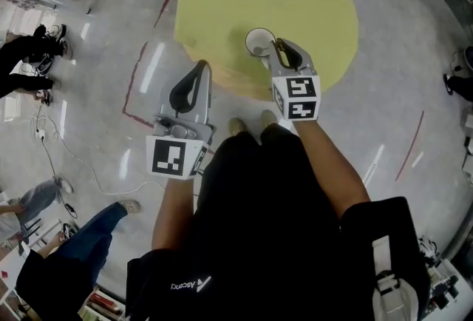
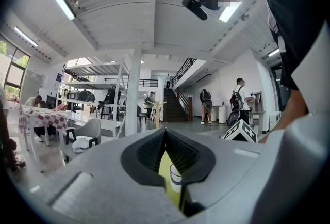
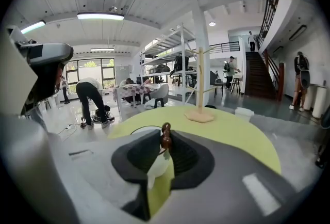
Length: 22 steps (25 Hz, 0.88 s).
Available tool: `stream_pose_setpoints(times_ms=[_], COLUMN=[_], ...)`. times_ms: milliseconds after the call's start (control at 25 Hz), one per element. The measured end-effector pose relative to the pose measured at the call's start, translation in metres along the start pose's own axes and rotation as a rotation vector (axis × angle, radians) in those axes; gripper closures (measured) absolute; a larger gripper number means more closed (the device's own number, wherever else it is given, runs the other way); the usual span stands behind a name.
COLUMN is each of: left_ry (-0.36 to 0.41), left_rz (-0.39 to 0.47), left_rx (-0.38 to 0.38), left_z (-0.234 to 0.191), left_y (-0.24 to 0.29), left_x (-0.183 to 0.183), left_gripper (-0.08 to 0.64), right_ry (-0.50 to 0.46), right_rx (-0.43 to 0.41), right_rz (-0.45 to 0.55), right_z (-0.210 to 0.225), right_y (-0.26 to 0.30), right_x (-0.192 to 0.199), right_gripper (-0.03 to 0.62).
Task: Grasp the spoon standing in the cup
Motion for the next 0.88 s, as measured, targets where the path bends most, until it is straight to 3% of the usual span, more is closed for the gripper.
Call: stream_pose_setpoints(times_ms=[480, 880], left_ry=[0.002, 0.023], left_rz=[0.038, 0.103], left_rx=[-0.035, -0.042], left_z=[0.011, 0.022], left_y=[-0.004, -0.007], left_x=[-0.019, -0.041], left_gripper=[0.549, 0.549], right_ry=[-0.173, -0.242], right_rx=[-0.106, -0.242], right_rz=[0.141, 0.224], right_z=[-0.004, -0.006], right_y=[-0.064, -0.118], right_x=[-0.059, -0.093], right_gripper=[0.537, 0.537])
Point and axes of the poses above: the fingertips, and each gripper's own axes: y forward along the fingers, z to its right, x out of its underside, the point moved 7 cm from there along -y, backward along the fingers, and after that the axes turned 14 degrees about -z, right-handed, at the moved point
